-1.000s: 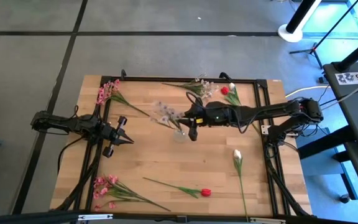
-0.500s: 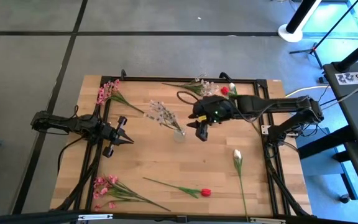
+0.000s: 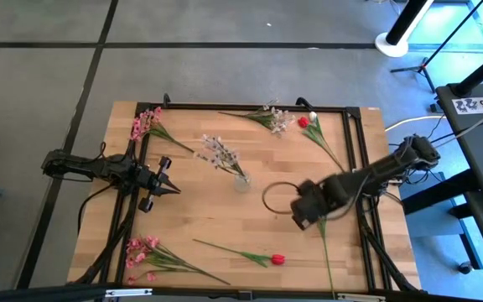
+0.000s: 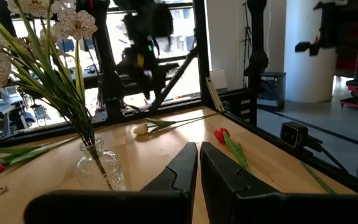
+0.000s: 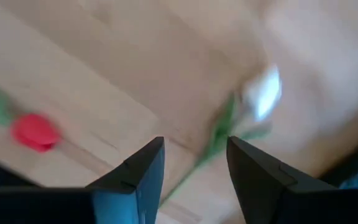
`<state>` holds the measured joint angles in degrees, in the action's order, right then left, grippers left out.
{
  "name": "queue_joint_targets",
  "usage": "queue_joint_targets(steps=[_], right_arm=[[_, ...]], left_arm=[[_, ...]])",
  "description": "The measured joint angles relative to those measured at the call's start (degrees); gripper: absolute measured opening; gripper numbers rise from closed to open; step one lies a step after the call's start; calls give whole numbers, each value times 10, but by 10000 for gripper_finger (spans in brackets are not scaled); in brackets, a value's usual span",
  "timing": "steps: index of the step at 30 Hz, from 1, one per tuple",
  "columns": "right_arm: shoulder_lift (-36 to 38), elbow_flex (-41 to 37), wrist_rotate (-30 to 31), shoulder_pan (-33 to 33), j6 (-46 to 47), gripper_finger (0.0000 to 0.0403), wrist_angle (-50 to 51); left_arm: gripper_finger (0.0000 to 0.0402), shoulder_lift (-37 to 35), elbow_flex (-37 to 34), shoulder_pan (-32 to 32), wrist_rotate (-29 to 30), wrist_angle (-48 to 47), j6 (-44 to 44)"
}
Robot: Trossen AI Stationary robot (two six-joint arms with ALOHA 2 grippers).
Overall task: Sort flowers into vase by color
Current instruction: Put the bottom white tulip into the transparent vase
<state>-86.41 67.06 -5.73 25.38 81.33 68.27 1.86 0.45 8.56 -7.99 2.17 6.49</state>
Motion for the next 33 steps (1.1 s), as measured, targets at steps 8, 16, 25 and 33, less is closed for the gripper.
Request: queue_joint_targets(steps=[8,16,25,33], right_arm=[[-1,-159,-9,58,175,175,-110],[-1,-241,-7,29,176,174,-270],[0,-253,0,-8,142,69,-282],[18,-147,113,-35,49,21,-298]], left_arm=[[18,0,0,0,0,0,0],[18,0,0,0,0,0,0],[18,0,0,0,0,0,0],[18,0,0,0,0,0,0]])
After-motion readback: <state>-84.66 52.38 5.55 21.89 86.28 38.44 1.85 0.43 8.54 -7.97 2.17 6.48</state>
